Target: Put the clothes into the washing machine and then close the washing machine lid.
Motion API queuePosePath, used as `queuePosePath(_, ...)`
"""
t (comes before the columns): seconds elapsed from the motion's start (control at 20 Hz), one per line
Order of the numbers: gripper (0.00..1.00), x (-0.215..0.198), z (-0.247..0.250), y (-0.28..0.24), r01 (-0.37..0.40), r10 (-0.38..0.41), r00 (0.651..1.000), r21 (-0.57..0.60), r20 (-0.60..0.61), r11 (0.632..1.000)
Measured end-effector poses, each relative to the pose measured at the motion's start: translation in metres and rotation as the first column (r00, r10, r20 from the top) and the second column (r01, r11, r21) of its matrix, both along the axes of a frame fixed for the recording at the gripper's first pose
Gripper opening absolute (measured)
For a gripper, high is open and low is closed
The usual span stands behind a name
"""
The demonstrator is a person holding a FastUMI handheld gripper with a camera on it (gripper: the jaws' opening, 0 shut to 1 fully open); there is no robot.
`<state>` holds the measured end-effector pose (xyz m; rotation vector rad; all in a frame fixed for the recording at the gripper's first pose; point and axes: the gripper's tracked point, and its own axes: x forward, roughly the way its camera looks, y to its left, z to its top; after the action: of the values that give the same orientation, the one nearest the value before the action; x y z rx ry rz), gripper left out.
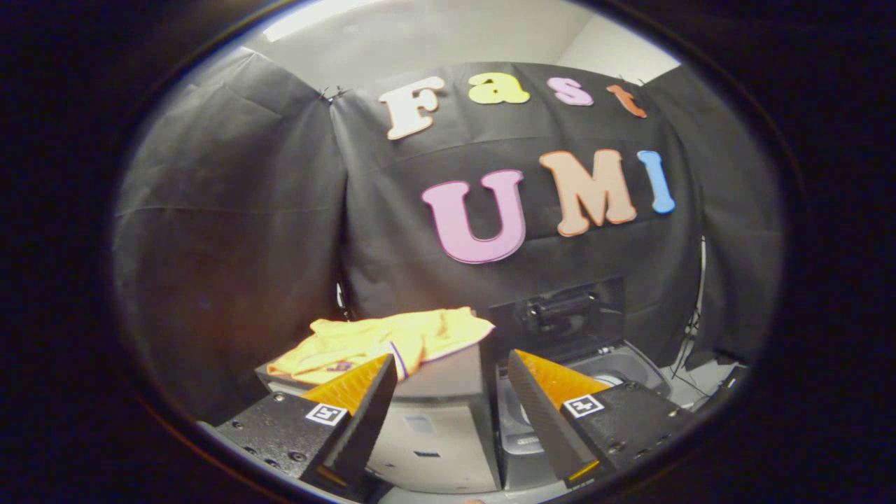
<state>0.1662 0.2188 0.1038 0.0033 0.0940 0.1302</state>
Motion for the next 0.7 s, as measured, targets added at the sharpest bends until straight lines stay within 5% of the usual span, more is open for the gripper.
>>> queuePosePath(0.2, 0.97, 0.067, -0.014, 0.07, -0.055, 0.048, 0.992, -0.06, -0.116, 0.997)
queuePosePath(0.5, 0.98, 0.146, -0.063, 0.121, -0.033, -0.014, 0.948, -0.141, -0.318, 0.99)
queuePosePath(0.7, 0.99, 0.168, -0.101, 0.122, 0.028, -0.105, 0.867, -0.163, -0.487, 0.986)
